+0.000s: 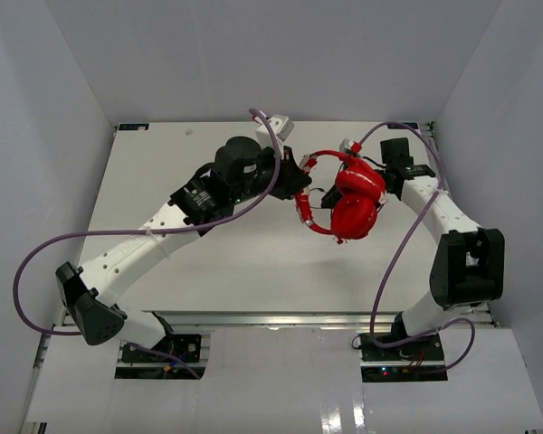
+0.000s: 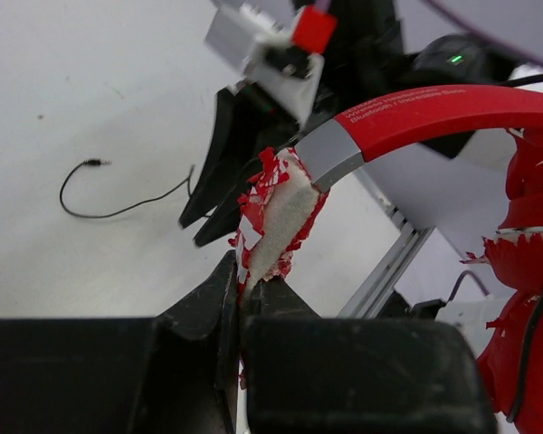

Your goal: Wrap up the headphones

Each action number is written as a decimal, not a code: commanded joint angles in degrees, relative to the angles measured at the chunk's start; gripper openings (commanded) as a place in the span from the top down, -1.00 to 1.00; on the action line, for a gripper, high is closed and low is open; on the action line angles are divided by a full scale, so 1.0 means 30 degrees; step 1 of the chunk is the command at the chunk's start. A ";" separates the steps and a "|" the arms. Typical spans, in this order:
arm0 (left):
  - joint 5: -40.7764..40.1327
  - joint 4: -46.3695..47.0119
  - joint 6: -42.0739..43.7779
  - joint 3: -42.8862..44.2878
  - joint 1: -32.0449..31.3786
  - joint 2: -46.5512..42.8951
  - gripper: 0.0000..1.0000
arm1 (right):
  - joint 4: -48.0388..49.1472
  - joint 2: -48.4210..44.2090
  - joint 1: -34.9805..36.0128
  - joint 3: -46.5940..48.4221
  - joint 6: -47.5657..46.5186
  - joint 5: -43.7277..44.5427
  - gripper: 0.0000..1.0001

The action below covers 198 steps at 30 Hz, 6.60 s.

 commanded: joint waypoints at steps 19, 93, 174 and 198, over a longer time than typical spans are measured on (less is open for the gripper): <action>-0.4180 -0.3377 -0.2520 0.9688 0.3254 0.1146 1.00 | 0.4587 0.2092 0.2995 -0.2251 0.1748 -0.1983 -0.11; 0.0385 0.4492 -0.0988 -0.7134 0.2758 0.3907 1.00 | 0.2176 -0.5883 0.8646 0.2796 -0.4131 2.4836 0.85; 0.4156 1.2297 -0.3691 -0.9465 0.1267 0.0856 1.00 | 0.5322 -0.6363 -0.0309 -0.1315 0.2066 1.4793 0.85; 0.2423 0.9734 -0.3627 -0.7454 0.1351 0.0489 1.00 | 0.8627 -0.7854 -0.2028 -0.4657 0.6627 0.7723 0.85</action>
